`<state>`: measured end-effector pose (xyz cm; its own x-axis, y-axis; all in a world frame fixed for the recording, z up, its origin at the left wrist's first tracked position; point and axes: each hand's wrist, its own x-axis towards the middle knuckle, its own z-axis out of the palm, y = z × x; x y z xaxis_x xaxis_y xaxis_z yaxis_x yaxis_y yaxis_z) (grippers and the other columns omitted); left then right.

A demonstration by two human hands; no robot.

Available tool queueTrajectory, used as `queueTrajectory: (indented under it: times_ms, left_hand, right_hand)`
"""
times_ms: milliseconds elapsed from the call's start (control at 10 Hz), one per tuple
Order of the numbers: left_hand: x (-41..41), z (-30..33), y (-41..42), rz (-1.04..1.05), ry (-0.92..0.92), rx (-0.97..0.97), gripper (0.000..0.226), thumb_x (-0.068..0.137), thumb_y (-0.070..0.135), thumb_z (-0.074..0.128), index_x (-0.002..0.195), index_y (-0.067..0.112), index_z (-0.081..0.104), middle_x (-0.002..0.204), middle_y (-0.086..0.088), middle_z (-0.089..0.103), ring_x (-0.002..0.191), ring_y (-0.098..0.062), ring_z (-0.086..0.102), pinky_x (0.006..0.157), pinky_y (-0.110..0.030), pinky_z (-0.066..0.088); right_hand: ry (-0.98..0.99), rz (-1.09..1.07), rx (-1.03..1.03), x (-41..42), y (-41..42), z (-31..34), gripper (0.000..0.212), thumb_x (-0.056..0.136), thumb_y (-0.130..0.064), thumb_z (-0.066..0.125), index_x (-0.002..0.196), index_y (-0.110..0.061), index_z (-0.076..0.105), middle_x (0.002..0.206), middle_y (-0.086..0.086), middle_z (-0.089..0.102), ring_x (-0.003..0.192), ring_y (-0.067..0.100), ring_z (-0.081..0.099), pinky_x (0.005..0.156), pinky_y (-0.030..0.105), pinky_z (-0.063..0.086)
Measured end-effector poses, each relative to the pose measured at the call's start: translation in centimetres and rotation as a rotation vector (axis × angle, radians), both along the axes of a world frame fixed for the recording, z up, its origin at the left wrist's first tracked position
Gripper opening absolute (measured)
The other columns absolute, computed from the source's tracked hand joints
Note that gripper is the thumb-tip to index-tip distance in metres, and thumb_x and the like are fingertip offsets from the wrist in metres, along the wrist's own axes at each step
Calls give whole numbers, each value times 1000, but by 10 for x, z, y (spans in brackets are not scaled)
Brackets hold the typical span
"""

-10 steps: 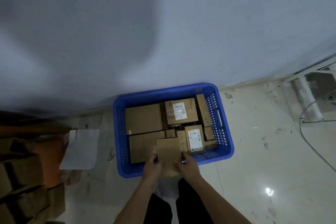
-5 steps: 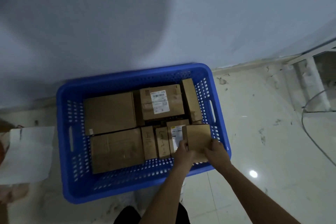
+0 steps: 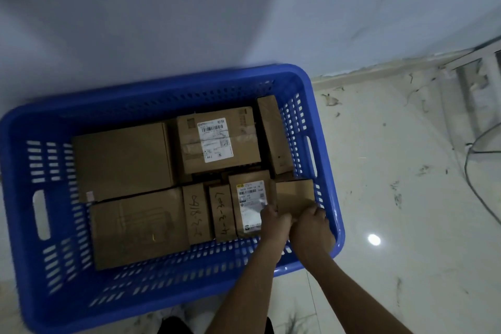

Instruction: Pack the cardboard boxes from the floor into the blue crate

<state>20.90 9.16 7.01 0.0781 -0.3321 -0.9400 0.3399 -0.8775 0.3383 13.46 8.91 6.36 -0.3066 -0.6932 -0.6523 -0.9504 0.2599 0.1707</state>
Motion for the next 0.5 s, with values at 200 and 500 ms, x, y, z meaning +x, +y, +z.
queueTrajectory:
  times_ms: [200,500]
  left_hand:
    - [4,13,-2,-83,82,39,26,88,-1,48,85,25,50,84,4,55,82,-14,54,62,-17,42]
    - [60,62,24,-295,-39,65,43,90,18,55,129,6,44,113,-8,51,81,-11,49,60,-21,36]
  right_hand:
    - [39,141,-43,2,20,18,44,89,-22,55,131,-9,48,132,9,45,114,24,53,76,32,52]
    - [-206,116,-24,-16,20,80,45,90,-23,50,134,-19,42,132,1,47,115,23,53,75,37,53]
